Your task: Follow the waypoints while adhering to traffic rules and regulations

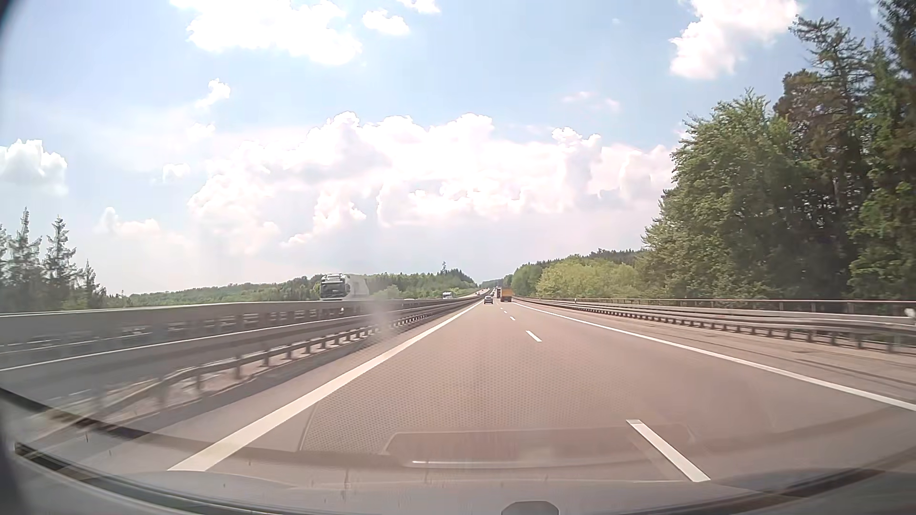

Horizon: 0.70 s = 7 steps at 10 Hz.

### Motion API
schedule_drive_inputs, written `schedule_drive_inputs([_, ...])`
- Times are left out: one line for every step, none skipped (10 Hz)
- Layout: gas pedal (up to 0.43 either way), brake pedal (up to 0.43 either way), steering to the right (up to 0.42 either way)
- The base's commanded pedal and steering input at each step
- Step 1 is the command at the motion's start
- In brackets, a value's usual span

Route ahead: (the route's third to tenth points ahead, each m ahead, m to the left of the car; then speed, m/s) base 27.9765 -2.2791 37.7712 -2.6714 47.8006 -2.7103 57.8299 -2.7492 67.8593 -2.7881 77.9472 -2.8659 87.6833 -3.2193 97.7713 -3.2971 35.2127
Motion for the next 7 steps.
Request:
schedule_drive_inputs([0.268,0.0,-0.002])
schedule_drive_inputs([0.268,0.0,-0.001])
schedule_drive_inputs([0.268,0.0,-0.002])
schedule_drive_inputs([0.268,0.0,-0.002])
schedule_drive_inputs([0.268,0.0,-0.002])
schedule_drive_inputs([0.268,0.0,-0.002])
schedule_drive_inputs([0.268,0.0,-0.001])
